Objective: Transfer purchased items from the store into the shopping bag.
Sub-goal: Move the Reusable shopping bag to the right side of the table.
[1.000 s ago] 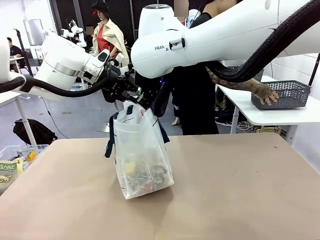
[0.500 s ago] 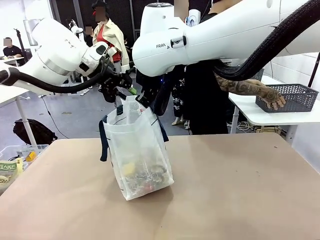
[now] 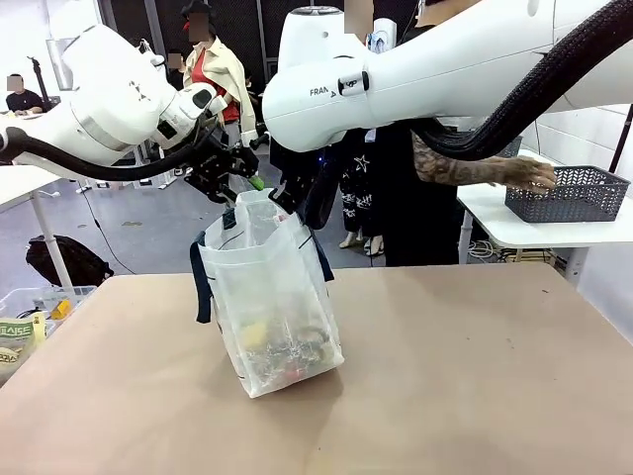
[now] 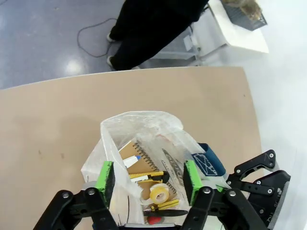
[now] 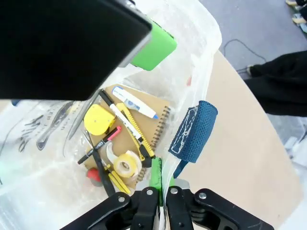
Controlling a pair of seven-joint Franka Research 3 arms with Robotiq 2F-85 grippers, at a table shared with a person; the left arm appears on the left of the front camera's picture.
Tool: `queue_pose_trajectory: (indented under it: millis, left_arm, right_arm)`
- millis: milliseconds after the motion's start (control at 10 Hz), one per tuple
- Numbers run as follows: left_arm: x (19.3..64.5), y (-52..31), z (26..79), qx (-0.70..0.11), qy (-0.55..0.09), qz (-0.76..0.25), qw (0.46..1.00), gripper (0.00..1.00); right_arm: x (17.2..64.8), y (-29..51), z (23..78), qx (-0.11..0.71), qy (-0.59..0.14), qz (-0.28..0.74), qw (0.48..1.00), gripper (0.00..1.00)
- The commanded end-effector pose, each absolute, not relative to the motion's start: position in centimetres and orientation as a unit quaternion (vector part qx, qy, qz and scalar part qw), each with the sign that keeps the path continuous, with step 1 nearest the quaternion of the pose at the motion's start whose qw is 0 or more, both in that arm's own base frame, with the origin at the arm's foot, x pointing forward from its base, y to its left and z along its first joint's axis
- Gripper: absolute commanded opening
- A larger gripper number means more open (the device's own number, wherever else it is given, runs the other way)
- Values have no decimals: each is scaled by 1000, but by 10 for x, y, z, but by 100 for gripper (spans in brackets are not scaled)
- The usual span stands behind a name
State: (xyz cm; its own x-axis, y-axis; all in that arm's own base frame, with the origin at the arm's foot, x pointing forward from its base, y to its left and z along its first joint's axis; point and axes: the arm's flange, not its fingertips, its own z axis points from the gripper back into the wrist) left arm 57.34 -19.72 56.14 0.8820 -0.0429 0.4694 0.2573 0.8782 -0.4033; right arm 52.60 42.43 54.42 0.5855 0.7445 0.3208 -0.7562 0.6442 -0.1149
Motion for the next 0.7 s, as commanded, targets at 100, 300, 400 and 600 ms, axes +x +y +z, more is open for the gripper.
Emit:
queue_pose_trajectory:
  millis: [100,300,400,600]
  left_arm:
    - [567,-200,560,-178,-238,-31,954,98]
    - [567,-201,557,-161,-224,-47,960,98]
    - [566,-203,558,-168,-242,-74,953,98]
    - [572,-209,555,-179,-197,-84,960,98]
  right_arm:
    - [525,419,539,27,-178,411,894,0]
    - [527,419,539,30,-176,412,894,0]
    - [527,418,539,29,-175,410,895,0]
    - [528,420,539,29,-174,410,895,0]
